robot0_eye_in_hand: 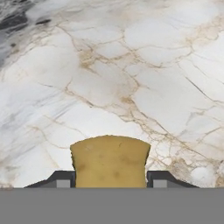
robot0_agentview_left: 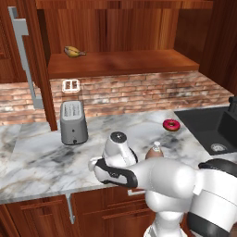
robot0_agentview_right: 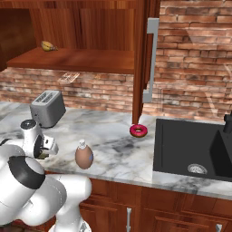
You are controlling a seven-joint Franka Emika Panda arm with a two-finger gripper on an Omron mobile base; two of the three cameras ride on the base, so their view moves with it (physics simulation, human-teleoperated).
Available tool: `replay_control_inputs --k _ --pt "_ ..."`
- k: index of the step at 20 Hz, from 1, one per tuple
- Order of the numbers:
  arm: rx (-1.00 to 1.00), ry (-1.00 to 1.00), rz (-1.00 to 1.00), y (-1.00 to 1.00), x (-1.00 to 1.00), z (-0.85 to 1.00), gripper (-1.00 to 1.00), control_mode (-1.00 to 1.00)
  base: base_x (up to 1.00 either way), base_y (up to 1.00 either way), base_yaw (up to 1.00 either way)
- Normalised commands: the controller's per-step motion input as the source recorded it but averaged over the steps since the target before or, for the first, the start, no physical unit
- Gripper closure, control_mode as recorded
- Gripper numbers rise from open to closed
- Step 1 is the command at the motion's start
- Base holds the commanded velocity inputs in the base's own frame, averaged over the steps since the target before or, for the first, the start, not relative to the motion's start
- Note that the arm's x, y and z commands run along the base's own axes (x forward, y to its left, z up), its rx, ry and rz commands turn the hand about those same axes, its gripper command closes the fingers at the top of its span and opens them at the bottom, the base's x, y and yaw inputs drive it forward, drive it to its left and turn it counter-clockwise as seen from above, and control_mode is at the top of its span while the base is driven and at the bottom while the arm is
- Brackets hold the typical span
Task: Pick the sponge and soap dispenser from the cabinet and place them on the counter.
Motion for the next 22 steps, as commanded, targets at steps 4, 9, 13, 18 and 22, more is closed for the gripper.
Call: replay_control_inputs --k 4,9,13,18,22 --pt "0.0 0.0 -0.05 0.0 0.0 -0.25 1.0 -1.0 0.0 0.0 0.0" --pt "0.0 0.0 -0.04 0.0 0.0 -0.22 1.0 -1.0 0.0 0.0 0.0" --pt "0.0 0.0 -0.03 0.0 0.0 -0.15 1.0 -1.0 0.0 0.0 0.0" --pt "0.0 0.0 -0.03 -0.02 0.0 -0.14 -1.0 -1.0 0.0 0.0 0.0" --pt "0.0 0.0 -0.04 -0.18 -0.07 -0.1 -1.0 -1.0 0.0 0.0 0.0"
